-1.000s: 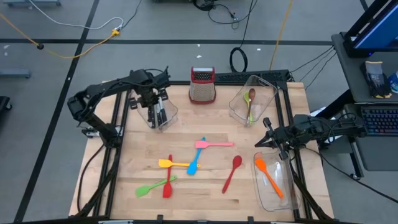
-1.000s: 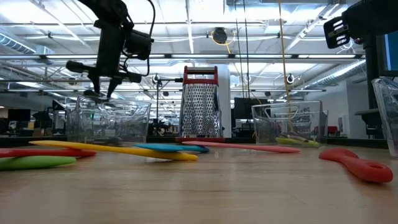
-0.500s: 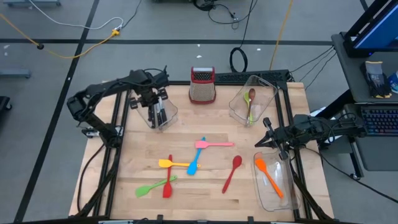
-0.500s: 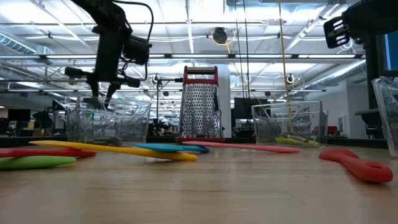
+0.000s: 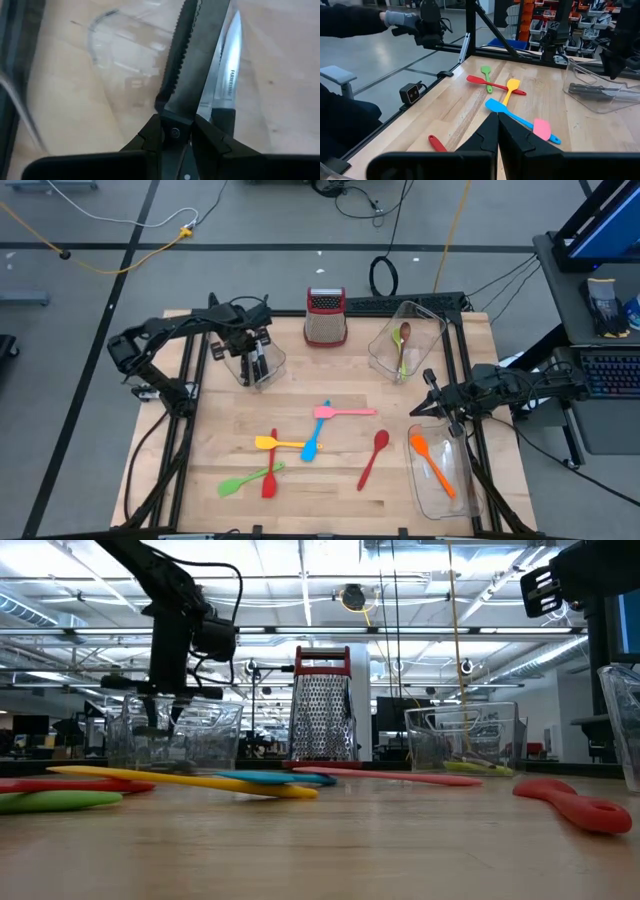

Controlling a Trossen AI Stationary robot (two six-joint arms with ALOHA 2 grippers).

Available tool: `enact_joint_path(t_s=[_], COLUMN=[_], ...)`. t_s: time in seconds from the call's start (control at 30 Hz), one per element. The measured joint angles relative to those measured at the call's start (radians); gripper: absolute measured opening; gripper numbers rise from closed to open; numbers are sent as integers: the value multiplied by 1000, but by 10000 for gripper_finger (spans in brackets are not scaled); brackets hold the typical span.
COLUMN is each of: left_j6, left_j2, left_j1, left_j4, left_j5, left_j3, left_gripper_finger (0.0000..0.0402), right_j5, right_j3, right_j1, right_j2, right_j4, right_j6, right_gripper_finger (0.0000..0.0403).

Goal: Pick & Place Kitchen Items
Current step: Put the black knife into the top left transparent bin

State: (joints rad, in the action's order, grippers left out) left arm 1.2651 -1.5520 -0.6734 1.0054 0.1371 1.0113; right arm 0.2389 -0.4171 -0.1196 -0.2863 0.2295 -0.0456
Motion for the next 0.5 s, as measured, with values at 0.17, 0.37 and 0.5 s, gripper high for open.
enact_joint_path(t_s=[0.17,0.37,0.5], left_j6=[1,-24,-49], left_j2=[0,0,0], left_j1=[4,6,6], left_j4=[-60,-90,-92], left_j5=[-3,-2,3], left_j3=[-52,-79,-79], left_gripper_finger=[63,68,97], right_j5=[-1,-1,-1], right_j3=[0,0,0], right_j1=[0,0,0], right_j2=[0,0,0], right_j4=[0,0,0], right_j6=[6,7,7], right_gripper_finger=[0,0,0])
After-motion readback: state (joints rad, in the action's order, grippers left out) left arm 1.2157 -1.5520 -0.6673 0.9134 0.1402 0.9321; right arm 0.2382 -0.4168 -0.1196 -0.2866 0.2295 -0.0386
